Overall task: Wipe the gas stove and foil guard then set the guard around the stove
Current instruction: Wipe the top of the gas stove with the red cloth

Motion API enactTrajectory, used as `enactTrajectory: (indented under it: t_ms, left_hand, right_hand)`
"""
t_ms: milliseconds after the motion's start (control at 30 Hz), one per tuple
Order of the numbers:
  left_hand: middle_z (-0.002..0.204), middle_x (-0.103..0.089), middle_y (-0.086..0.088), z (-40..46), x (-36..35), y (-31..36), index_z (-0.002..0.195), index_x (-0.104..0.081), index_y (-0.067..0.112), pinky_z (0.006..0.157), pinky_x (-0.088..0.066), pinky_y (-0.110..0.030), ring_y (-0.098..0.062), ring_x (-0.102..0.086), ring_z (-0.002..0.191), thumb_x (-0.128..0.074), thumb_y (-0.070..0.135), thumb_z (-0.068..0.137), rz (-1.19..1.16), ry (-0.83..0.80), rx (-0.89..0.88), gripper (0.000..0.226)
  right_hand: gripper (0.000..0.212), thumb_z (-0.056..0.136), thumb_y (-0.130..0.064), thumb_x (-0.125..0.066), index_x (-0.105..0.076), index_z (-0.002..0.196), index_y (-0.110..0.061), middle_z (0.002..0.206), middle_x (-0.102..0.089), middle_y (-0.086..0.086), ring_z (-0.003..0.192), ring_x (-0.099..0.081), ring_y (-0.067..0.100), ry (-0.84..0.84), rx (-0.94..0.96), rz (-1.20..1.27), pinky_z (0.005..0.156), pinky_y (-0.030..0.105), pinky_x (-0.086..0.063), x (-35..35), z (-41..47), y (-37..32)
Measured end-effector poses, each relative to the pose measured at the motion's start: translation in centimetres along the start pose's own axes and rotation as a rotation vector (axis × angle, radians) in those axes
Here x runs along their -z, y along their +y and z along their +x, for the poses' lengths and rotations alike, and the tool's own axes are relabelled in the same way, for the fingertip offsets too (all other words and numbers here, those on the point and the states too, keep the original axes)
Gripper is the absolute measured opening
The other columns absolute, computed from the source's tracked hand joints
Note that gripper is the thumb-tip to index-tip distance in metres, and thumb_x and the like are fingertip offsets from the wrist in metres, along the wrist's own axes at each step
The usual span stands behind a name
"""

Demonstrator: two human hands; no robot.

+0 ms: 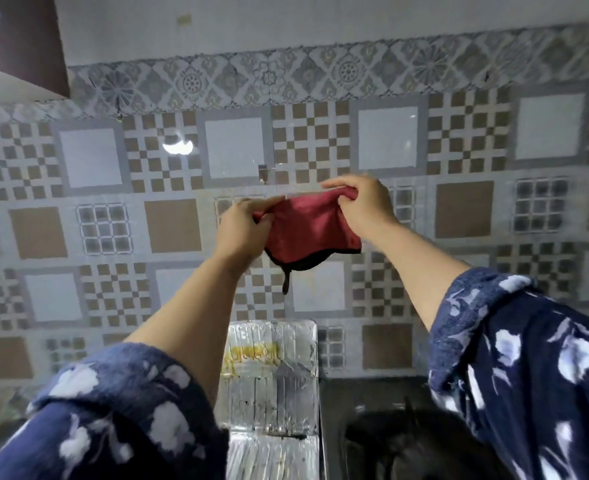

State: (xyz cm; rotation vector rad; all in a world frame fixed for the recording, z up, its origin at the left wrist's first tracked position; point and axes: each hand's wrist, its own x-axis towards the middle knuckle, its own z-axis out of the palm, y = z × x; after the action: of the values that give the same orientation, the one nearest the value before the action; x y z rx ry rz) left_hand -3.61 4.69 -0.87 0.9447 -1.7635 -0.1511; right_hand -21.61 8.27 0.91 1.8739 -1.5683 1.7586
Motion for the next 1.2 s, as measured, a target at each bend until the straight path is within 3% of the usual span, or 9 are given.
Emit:
enactTrajectory:
  t_ms: [233, 367, 533, 667, 800, 867, 967, 1100, 1200]
  left_hand:
    - [0.107, -0.063, 0.007, -13.8, 0.2, 9.3, 0.122, -0.065, 0.018, 0.085, -0.048, -0.019, -0.01, -0.058, 0.097, -0.048, -0.001, 0.09, -0.162, -0.171, 0.126, 0.041]
    - [0.108, -0.068, -0.004, -21.1, 0.0, 12.4, 0.119, -0.066, 0.012, 0.096, -0.052, -0.035, -0.021, -0.063, 0.105, -0.046, -0.01, 0.086, -0.255, -0.294, 0.321, 0.045]
    - [0.096, -0.066, -0.006, -28.8, 0.7, 14.7, 0.119, -0.066, 0.009, 0.053, -0.055, -0.017, -0.011, -0.059, 0.069, -0.043, -0.011, 0.088, -0.314, -0.387, 0.583, 0.043]
    - [0.078, -0.063, -0.004, -33.0, 0.6, 14.3, 0.112, -0.071, 0.014, 0.054, -0.048, -0.022, -0.013, -0.051, 0.062, -0.048, -0.005, 0.084, -0.32, -0.405, 0.744, 0.041]
    - [0.083, -0.068, -0.007, -36.7, 0.4, 12.0, 0.11, -0.072, 0.014, 0.047, -0.05, -0.019, -0.014, -0.054, 0.061, -0.049, -0.005, 0.082, -0.196, -0.428, 0.804, 0.041]
    - [0.095, -0.071, -0.009, -38.2, 0.5, 10.8, 0.113, -0.071, 0.013, 0.061, -0.053, -0.022, -0.015, -0.059, 0.073, -0.048, -0.007, 0.082, -0.145, -0.432, 0.771, 0.043]
    - [0.107, -0.071, -0.005, -39.9, 0.6, 9.8, 0.113, -0.07, 0.013, 0.08, -0.046, -0.015, -0.008, -0.06, 0.088, -0.05, -0.005, 0.083, -0.025, -0.42, 0.605, 0.04]
    - [0.114, -0.058, -0.001, -40.9, 0.9, 8.6, 0.118, -0.067, 0.022, 0.093, -0.049, -0.031, -0.017, -0.059, 0.101, -0.057, 0.018, 0.085, 0.177, -0.44, 0.466, 0.035]
    - [0.109, -0.064, 0.002, -41.5, 1.7, 8.6, 0.107, -0.07, 0.024, 0.091, -0.05, -0.034, -0.016, -0.06, 0.1, -0.054, 0.023, 0.081, 0.166, -0.494, 0.423, 0.03]
  right_hand:
    - [0.045, 0.083, 0.014, -0.042, -0.074, 0.095, -0.015, 0.098, -0.068, -0.007, 0.101, -0.059, 0.005, -0.158, -0.152, 0.038, 0.084, -0.001, -0.037, 11.1, -11.8, -1.2]
    - [0.043, 0.084, 0.014, -0.047, -0.071, 0.098, -0.019, 0.1, -0.066, -0.005, 0.103, -0.06, 0.01, -0.246, -0.304, 0.086, 0.093, 0.019, -0.045, 15.4, -18.6, -0.9]
    - [0.039, 0.087, 0.012, -0.052, -0.071, 0.094, -0.021, 0.104, -0.066, -0.001, 0.086, -0.061, 0.01, -0.471, -0.505, 0.136, 0.072, 0.024, -0.054, 18.4, -25.3, -0.2]
    - [0.035, 0.086, 0.012, -0.055, -0.07, 0.103, -0.014, 0.094, -0.063, -0.003, 0.079, -0.058, 0.005, -0.562, -0.552, 0.087, 0.054, 0.007, -0.045, 18.1, -27.0, -0.7]
    - [0.034, 0.08, 0.01, -0.061, -0.071, 0.095, -0.018, 0.085, -0.065, -0.003, 0.079, -0.058, 0.011, -0.682, -0.613, -0.01, 0.063, 0.016, -0.043, 15.1, -30.4, 0.3]
    - [0.032, 0.077, 0.006, -0.065, -0.068, 0.088, -0.024, 0.082, -0.061, -0.008, 0.084, -0.058, 0.013, -0.618, -0.577, -0.05, 0.071, 0.019, -0.043, 13.6, -32.5, 0.7]
    - [0.027, 0.077, -0.001, -0.066, -0.063, 0.086, -0.027, 0.098, -0.051, -0.001, 0.094, -0.053, 0.018, -0.528, -0.465, -0.092, 0.089, 0.026, -0.043, 11.6, -34.9, 0.5]
    - [0.023, 0.084, -0.017, -0.06, -0.062, 0.103, -0.03, 0.115, -0.045, 0.001, 0.114, -0.041, 0.025, -0.32, -0.384, -0.527, 0.097, 0.04, -0.033, 9.9, -36.8, -1.4]
    - [0.04, 0.089, -0.039, -0.05, -0.052, 0.123, -0.02, 0.136, -0.04, 0.01, 0.128, -0.035, 0.033, -0.338, -0.64, -0.625, 0.105, 0.047, -0.026, 9.1, -37.9, -3.3]
